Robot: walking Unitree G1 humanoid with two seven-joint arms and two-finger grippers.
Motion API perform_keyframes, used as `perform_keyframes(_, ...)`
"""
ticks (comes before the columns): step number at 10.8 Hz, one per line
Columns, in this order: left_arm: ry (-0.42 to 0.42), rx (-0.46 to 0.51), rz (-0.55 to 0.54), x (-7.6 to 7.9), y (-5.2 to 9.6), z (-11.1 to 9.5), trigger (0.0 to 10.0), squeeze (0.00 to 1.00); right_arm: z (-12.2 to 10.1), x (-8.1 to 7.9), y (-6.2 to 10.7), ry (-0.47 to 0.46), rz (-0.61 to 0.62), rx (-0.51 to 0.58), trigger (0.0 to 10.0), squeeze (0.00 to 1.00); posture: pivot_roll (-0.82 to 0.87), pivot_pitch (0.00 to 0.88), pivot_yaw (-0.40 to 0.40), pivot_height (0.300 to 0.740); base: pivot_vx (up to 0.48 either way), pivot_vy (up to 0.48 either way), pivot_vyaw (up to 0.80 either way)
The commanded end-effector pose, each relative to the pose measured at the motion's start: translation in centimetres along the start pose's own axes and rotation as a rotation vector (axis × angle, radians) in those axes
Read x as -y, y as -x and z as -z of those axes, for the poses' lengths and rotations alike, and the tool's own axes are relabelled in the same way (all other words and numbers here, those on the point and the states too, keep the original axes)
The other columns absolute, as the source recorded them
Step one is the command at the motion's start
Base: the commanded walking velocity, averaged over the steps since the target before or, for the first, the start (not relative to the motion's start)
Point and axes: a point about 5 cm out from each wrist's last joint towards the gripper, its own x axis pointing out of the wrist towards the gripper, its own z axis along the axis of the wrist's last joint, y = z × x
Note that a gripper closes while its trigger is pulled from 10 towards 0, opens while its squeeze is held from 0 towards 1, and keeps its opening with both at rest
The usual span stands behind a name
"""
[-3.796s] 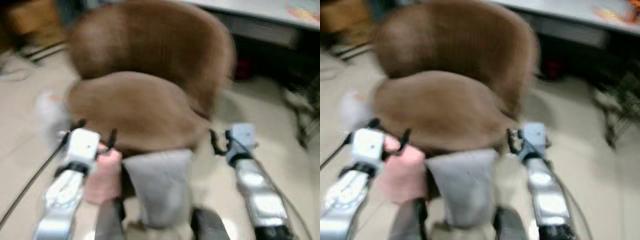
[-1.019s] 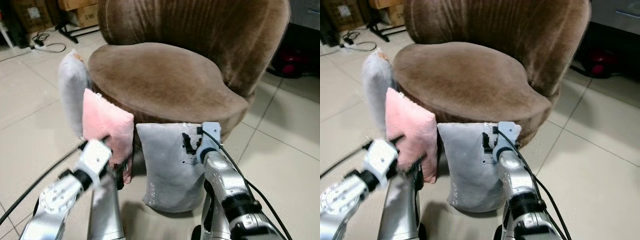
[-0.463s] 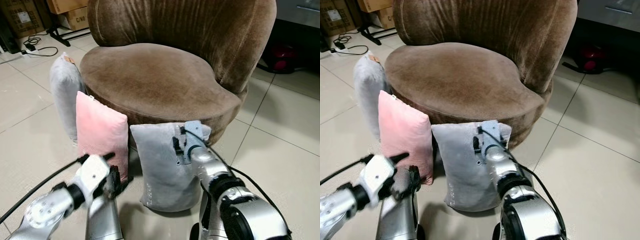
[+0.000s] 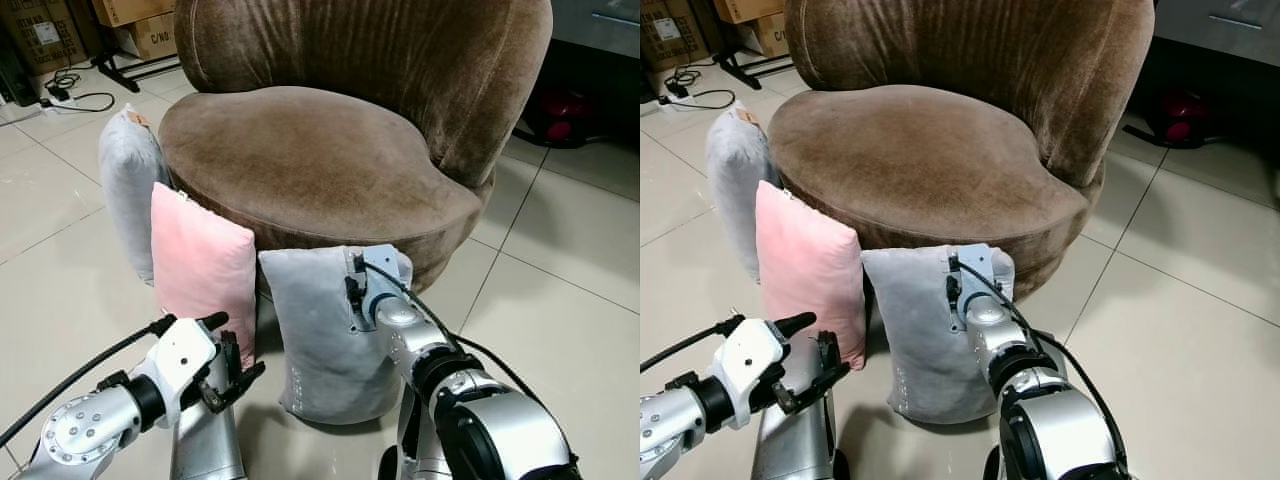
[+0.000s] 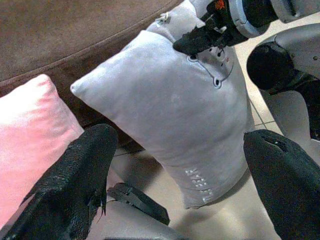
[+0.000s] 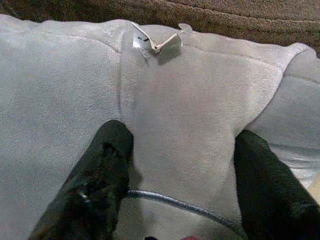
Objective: Move the pillow to the sofa from floor
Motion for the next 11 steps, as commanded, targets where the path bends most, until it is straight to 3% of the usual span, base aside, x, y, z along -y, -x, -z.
perform_keyframes(1, -0.004, 0.007, 0.003, 0.03, 0.25, -0.37, 10.0, 0.0, 0.29, -0.36, 0.0, 0.007, -0.012, -0.023, 0.0, 0.0, -0.01, 0.0, -0.032, 0.379, 0.0, 0.0, 0.0)
perform_keyframes(11, -0.008, 0.01, -0.002, -0.22, -0.43, -0.6, 10.0, 0.0, 0.79, -0.34, 0.02, 0.017, -0.059, -0.042, 0.0, 0.0, 0.0, 0.0, -0.035, 0.379, 0.0, 0.0, 0.0)
